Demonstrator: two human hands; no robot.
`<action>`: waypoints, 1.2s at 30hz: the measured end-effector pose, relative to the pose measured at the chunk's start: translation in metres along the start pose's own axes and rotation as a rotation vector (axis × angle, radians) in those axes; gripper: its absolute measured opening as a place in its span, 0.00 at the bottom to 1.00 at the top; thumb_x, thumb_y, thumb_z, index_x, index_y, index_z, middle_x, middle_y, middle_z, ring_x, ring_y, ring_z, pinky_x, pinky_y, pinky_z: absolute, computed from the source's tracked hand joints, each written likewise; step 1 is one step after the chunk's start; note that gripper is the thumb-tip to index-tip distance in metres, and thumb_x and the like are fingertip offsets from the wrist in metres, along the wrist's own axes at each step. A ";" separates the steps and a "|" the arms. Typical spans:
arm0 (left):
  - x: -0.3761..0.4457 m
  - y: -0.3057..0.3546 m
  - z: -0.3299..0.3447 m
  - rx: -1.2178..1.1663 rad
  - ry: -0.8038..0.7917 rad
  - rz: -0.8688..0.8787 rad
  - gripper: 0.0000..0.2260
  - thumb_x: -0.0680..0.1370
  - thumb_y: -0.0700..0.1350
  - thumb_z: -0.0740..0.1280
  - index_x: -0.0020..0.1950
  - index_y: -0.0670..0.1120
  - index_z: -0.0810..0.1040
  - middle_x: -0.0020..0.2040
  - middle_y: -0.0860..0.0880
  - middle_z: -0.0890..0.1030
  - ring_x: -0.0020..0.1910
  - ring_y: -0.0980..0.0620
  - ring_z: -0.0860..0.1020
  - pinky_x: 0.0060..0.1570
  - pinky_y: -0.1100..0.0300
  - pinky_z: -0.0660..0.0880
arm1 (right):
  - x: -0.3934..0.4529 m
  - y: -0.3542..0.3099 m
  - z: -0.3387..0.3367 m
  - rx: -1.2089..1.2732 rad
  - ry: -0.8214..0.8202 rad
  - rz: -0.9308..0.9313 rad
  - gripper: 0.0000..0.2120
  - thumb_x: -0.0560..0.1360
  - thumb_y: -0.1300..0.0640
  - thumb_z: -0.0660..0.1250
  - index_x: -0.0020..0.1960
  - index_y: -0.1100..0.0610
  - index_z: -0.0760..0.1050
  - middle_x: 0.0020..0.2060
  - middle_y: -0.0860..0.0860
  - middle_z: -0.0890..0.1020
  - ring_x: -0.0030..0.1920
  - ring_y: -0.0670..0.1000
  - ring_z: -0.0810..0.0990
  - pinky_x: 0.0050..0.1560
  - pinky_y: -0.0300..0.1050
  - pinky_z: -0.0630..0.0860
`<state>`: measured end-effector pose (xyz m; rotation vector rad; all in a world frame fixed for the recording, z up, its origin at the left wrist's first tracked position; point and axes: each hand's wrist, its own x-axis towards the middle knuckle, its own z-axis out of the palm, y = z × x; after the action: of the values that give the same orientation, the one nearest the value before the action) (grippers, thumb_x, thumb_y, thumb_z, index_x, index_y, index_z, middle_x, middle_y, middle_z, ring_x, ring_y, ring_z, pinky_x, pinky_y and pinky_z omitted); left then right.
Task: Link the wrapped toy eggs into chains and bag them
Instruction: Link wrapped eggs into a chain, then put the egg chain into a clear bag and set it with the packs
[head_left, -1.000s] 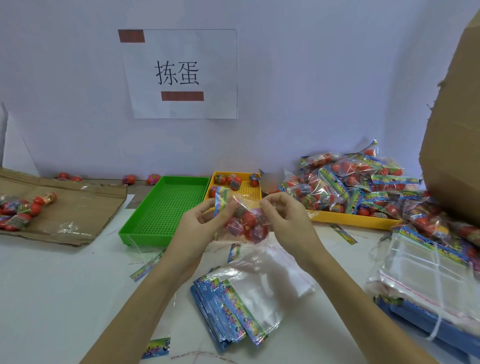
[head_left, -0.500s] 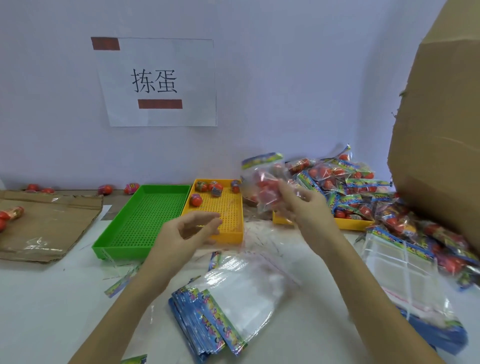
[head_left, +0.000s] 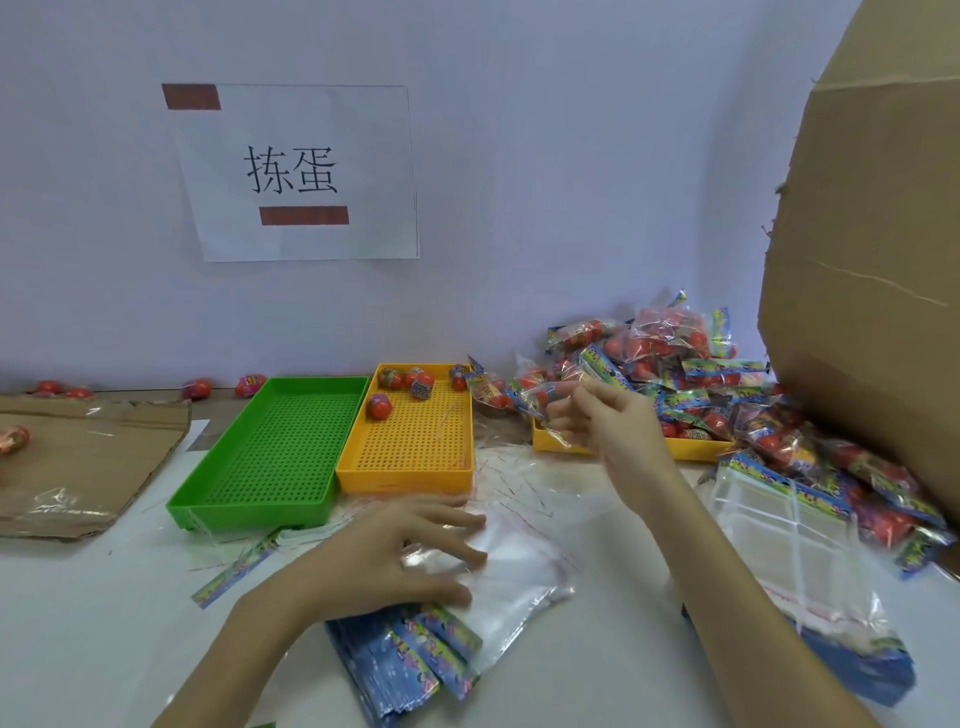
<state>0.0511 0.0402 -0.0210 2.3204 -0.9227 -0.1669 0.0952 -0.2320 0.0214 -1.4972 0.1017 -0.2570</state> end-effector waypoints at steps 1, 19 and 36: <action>0.001 -0.001 0.000 0.030 0.046 0.009 0.13 0.74 0.60 0.76 0.58 0.64 0.86 0.67 0.70 0.77 0.72 0.73 0.66 0.70 0.72 0.62 | -0.003 0.002 0.005 -0.069 -0.056 -0.024 0.11 0.84 0.64 0.61 0.53 0.63 0.83 0.37 0.54 0.86 0.36 0.51 0.83 0.37 0.40 0.81; 0.009 -0.002 -0.011 -1.015 0.534 -0.310 0.29 0.80 0.64 0.59 0.57 0.40 0.85 0.51 0.37 0.87 0.51 0.39 0.87 0.48 0.55 0.84 | -0.024 0.000 0.029 -0.409 -0.603 -0.154 0.06 0.79 0.56 0.72 0.53 0.57 0.85 0.41 0.51 0.87 0.39 0.49 0.86 0.45 0.43 0.82; 0.002 -0.008 -0.016 -0.935 0.908 -0.330 0.10 0.77 0.44 0.75 0.55 0.41 0.86 0.48 0.43 0.89 0.45 0.49 0.88 0.42 0.62 0.83 | -0.022 0.002 0.027 -0.170 -0.534 0.009 0.07 0.78 0.55 0.73 0.52 0.58 0.86 0.46 0.56 0.88 0.44 0.50 0.86 0.48 0.39 0.81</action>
<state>0.0626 0.0514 -0.0131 1.3756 0.0434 0.2634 0.0804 -0.2003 0.0200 -1.6873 -0.3039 0.1680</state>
